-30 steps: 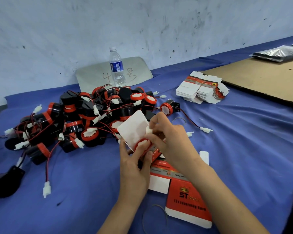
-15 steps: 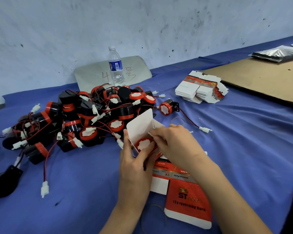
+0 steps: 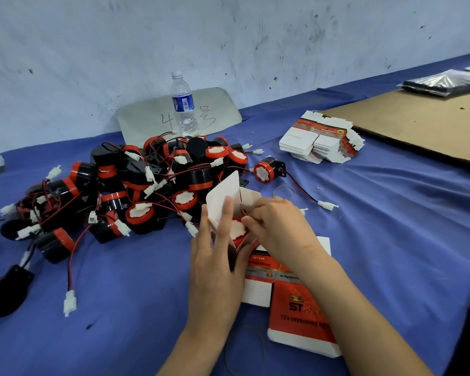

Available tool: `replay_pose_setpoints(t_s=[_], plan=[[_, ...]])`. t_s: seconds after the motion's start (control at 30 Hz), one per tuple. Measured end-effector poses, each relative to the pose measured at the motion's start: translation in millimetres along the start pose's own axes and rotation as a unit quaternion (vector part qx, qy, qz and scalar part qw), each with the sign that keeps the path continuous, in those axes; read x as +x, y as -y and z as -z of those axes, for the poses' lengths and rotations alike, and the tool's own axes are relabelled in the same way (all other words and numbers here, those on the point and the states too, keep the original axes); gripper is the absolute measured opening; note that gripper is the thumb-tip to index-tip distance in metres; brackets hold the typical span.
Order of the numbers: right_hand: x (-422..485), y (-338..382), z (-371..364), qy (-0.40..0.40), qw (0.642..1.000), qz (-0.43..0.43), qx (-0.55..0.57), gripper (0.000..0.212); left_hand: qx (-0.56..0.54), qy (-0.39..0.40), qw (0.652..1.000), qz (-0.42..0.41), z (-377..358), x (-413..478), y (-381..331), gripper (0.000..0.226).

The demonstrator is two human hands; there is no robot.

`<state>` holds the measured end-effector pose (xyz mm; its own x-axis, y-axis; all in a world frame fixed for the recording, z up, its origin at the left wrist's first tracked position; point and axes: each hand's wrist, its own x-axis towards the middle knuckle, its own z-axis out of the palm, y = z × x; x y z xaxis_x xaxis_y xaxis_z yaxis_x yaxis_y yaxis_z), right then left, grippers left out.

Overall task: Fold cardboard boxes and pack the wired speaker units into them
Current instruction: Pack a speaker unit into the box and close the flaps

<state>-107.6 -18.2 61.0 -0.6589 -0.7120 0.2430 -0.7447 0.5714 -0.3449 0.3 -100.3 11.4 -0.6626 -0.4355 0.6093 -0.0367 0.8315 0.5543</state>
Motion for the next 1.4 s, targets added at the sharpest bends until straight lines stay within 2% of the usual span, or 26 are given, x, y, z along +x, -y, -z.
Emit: replay_pose_setpoints(t_s=[0.1,0.17,0.23,0.33,0.37,0.47,0.57,0.67,0.77,0.87,0.93,1.07,1.17,1.27,1.33,1.4], plan=[[-3,1,-2,-0.045,0.996,-0.028,0.065,0.034,-0.003,-0.002,1.0,-0.005,0,-1,1,0.079],[-3,1,-4,-0.044,0.998,-0.032,0.039,0.038,0.002,-0.005,1.0,-0.01,-1,-2,1,0.079],[-3,1,-5,-0.064,0.997,-0.023,0.039,0.034,-0.001,-0.005,1.0,-0.003,-1,-2,0,0.08],[-6,3,-7,-0.137,0.98,-0.02,0.14,0.024,0.001,-0.008,1.0,0.003,0,-2,-1,0.082],[-7,3,-8,-0.154,0.979,-0.023,0.135,0.024,-0.002,-0.006,1.0,0.004,0,-2,-1,0.084],[-7,2,-10,-0.113,0.992,-0.012,0.062,0.027,-0.022,0.007,1.0,0.02,1,-3,-3,0.087],[-4,3,-13,-0.008,0.996,-0.038,0.085,0.034,-0.034,0.013,0.998,0.041,-1,-3,-1,0.083],[-1,2,-14,0.034,0.989,-0.083,0.118,0.045,-0.034,0.023,0.998,0.036,-2,-4,1,0.078],[1,-2,-13,0.028,0.989,-0.076,0.126,0.041,-0.034,0.044,0.998,0.033,-3,-4,1,0.064],[1,-3,-8,0.018,0.997,0.001,0.08,0.035,-0.028,0.069,0.995,0.065,-4,-3,6,0.051],[-2,-2,-3,-0.019,0.997,0.058,0.056,0.029,-0.04,0.083,0.992,0.088,-3,-1,7,0.045],[-10,0,2,-0.029,0.986,0.116,0.113,0.033,-0.072,0.057,0.992,0.083,0,1,10,0.038],[-8,-7,4,-0.042,0.977,0.064,0.199,0.038,-0.082,0.045,0.993,0.066,0,0,11,0.037],[-4,-15,4,-0.059,0.949,-0.006,0.311,0.032,-0.077,0.041,0.996,0.036,0,0,8,0.042],[-3,-19,5,-0.081,0.939,-0.017,0.334,0.033,-0.071,0.048,0.996,0.014,0,0,8,0.052],[-3,-20,7,-0.081,0.931,-0.012,0.355,0.043,-0.065,0.052,0.997,-0.006,2,2,8,0.058]])
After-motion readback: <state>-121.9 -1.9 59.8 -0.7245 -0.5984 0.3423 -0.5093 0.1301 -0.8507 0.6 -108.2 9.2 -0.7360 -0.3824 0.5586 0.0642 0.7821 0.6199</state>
